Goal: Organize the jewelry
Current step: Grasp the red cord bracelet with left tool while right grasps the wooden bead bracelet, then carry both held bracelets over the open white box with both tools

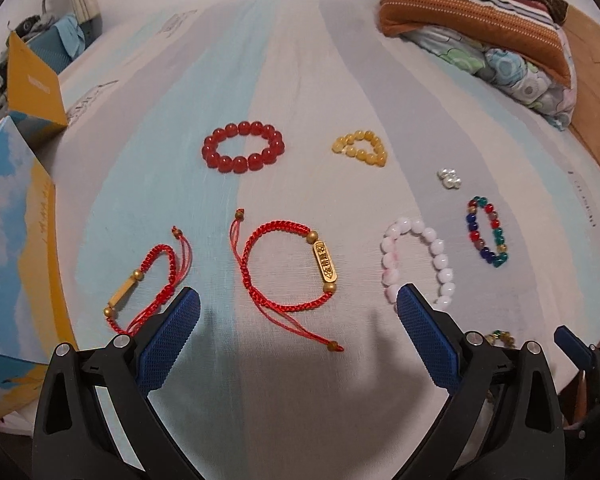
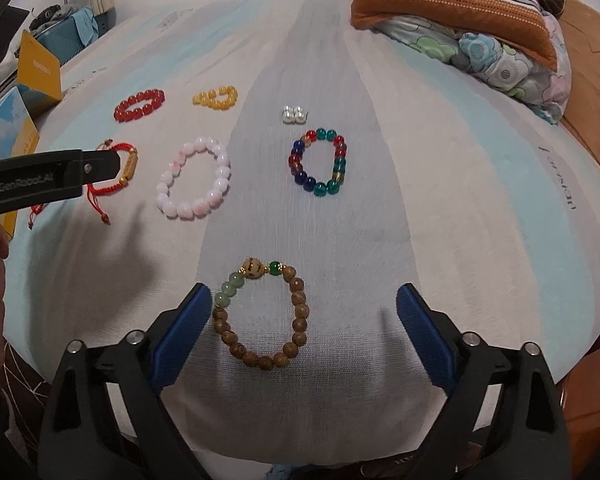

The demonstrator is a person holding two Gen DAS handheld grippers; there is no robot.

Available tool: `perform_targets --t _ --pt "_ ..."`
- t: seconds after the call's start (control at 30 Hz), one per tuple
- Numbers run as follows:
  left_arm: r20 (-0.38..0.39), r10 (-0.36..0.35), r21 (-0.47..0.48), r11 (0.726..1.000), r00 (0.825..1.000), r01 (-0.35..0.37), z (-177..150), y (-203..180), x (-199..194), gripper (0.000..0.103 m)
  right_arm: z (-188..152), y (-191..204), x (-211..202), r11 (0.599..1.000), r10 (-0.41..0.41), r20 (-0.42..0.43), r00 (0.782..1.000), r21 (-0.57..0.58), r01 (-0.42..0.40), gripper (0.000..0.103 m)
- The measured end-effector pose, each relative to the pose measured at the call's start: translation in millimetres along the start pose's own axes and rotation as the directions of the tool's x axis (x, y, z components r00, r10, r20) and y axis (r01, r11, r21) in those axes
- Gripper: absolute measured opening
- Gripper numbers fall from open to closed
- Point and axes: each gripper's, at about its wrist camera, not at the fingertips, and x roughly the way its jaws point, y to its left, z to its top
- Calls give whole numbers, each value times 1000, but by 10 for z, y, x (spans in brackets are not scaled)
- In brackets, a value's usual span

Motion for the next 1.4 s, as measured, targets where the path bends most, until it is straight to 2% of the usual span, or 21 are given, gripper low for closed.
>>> perform_targets --t 0.13,0.3,0.37,0.43,0.5,0.57,0.7,0.77,0.87,0.93,1.1,1.4 --pt "-22 19 2 1000 1000 -19 -7 -28 127 90 -13 1 84 1000 11 -38 999 -2 -11 82" --pt "-44 35 5 999 998 -35 -14 -53 276 86 -22 11 117 999 41 -55 998 -2 -41 69" --pt "-57 37 5 999 998 -37 -17 -53 331 79 -22 17 132 999 48 -67 997 -4 -48 57" --pt "-67 37 -1 999 997 -37 -27 -36 372 79 -29 38 171 999 42 -91 995 -13 -43 47" --pt "-66 32 -8 999 997 -33 -24 -20 376 75 -38 57 195 998 51 -98 994 -18 -53 44" --pt "-68 30 -20 999 997 -32 -17 7 378 70 -34 74 185 998 60 -100 993 -19 -62 36" --pt "-57 46 -17 999 997 -47 -26 18 364 51 -35 96 181 998 57 -100 993 -21 -59 22" --pt "-49 58 -11 998 997 -59 -33 20 351 33 -33 104 173 998 55 -99 994 -23 -57 12" --pt "-42 55 -6 998 998 -55 -33 30 326 17 -33 102 161 998 57 -93 994 -20 -59 8" --pt "-36 56 0 998 998 -56 -47 34 307 14 -25 95 148 998 59 -84 995 -13 -60 8" --pt "-19 54 10 999 998 -54 -71 33 233 12 -2 58 94 998 62 -55 997 3 -62 8" --pt "19 -6 4 1000 1000 6 -49 54 4 12 29 -2 -6 997 67 -4 998 32 -66 8"
